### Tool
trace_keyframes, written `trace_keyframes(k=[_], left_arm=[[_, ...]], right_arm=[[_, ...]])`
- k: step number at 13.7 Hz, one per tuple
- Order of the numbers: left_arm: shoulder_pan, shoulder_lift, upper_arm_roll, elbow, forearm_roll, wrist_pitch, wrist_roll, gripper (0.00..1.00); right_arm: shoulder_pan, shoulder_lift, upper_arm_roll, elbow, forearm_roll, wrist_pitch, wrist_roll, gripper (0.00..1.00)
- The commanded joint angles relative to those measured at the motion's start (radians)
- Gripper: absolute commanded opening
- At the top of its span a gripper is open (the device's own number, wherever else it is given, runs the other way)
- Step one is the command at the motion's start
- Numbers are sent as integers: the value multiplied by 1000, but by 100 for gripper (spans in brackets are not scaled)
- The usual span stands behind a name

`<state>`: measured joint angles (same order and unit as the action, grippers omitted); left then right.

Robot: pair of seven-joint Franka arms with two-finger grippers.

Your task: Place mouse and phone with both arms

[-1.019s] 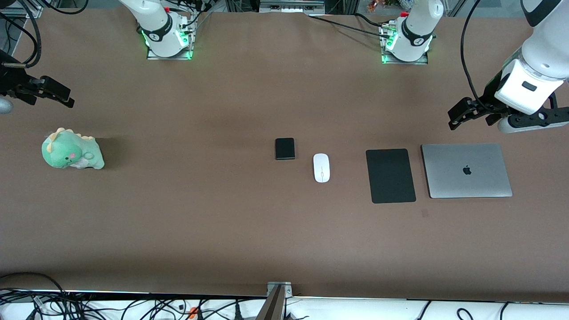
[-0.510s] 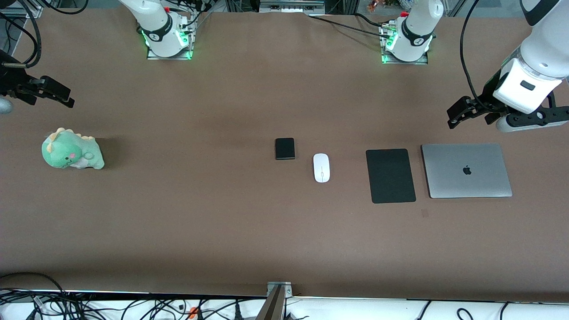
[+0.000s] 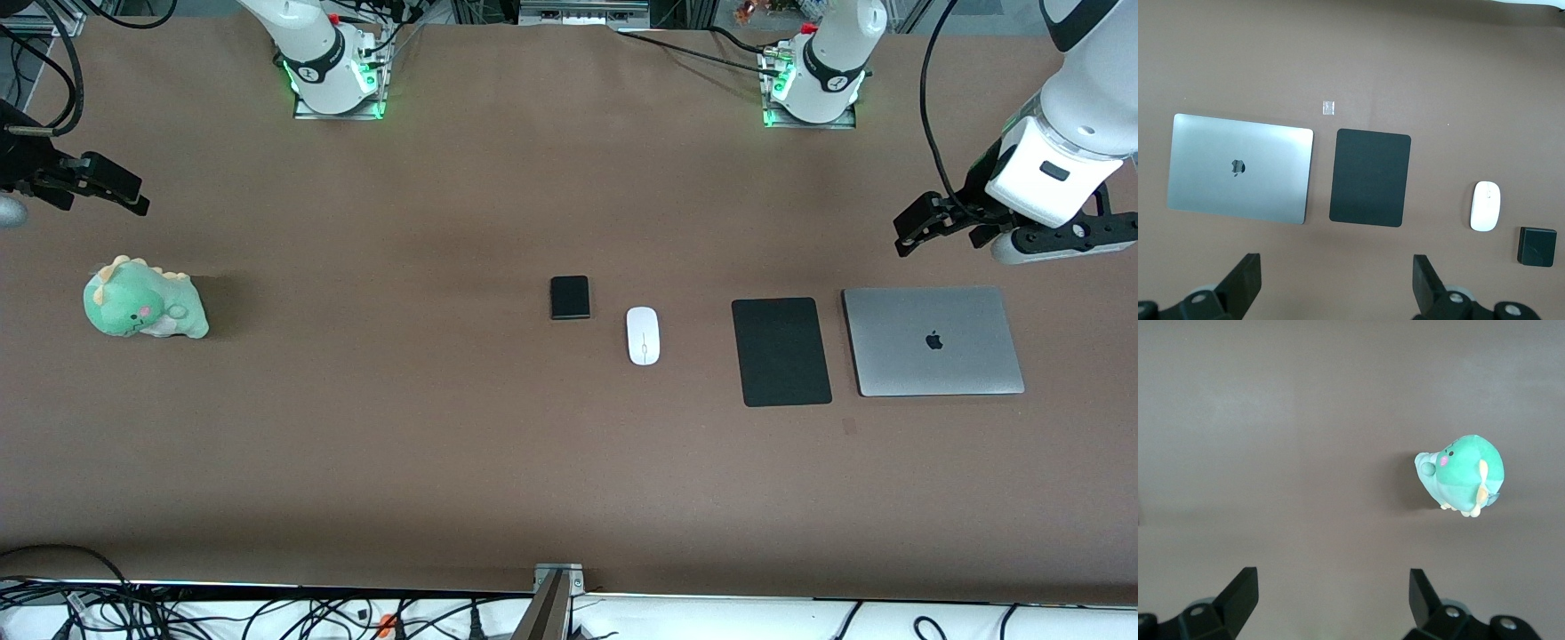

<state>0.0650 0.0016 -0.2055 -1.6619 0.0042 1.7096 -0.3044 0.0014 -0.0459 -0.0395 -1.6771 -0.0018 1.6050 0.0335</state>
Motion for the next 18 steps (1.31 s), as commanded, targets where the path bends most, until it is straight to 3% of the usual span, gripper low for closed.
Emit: trace_keyframes(k=[1, 18], left_arm=[[-2, 5, -3, 27, 19, -19, 14, 100], [-2, 6, -3, 28, 19, -19, 8, 100]], right_arm=[[0, -11, 3, -12, 19, 3, -12, 100], [6, 20, 3, -12, 19, 3, -12, 100]])
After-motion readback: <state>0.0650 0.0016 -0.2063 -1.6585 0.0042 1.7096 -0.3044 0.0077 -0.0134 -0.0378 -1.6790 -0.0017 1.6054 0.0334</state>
